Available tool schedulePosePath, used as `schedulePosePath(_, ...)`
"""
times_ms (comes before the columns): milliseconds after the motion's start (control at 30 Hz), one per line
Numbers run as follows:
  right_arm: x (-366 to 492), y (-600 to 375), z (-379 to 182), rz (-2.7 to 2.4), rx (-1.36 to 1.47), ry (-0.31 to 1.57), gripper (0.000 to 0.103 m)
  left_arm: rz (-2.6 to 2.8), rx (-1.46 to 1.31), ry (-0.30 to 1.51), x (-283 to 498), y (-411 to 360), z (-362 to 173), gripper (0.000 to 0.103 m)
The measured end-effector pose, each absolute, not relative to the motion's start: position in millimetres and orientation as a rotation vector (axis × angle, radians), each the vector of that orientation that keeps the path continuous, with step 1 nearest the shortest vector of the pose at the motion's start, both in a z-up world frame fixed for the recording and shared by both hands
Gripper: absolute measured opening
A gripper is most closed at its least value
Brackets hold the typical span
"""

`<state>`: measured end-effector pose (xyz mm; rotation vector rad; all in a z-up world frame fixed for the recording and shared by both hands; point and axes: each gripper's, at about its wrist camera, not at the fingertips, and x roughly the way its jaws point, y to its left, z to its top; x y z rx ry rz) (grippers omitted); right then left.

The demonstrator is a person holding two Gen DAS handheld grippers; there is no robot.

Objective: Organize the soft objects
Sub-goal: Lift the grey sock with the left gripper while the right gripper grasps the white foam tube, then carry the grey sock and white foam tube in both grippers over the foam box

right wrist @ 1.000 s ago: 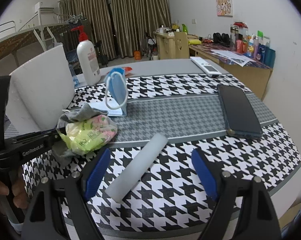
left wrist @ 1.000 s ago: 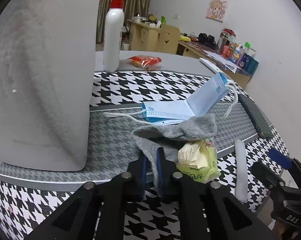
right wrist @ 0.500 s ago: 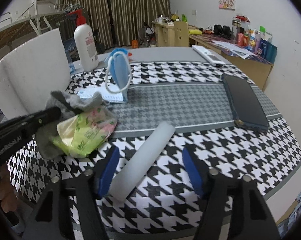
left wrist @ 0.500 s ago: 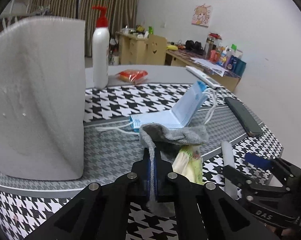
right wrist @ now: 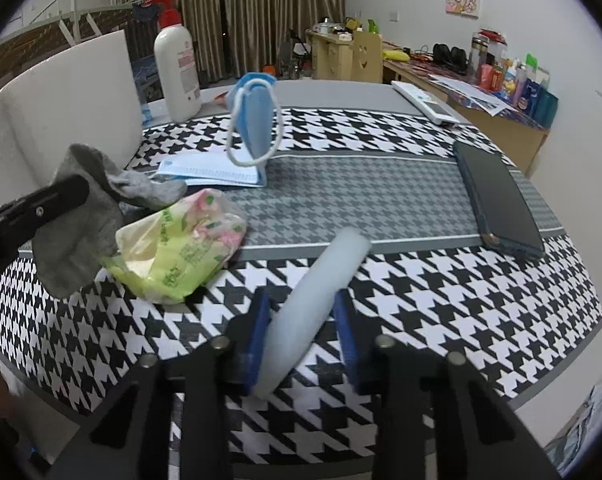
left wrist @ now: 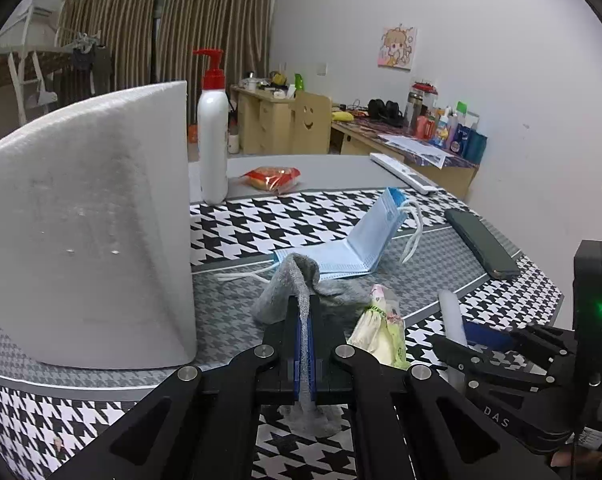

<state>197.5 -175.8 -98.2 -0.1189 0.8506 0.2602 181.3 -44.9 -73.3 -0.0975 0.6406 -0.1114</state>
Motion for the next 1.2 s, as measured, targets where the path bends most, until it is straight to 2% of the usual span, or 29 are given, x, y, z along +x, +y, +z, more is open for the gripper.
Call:
schedulePosePath(233, 194, -190, -91, 0.312, -0.042, 0.815, 0.018, -0.120, -0.091, 0.628, 176, -44, -69, 0.002)
schedulePosePath(1200, 175, -193, -17, 0.351, -0.005, 0.593, 0.017, -0.108, -0.035, 0.492, 155, -41, -18, 0.002)
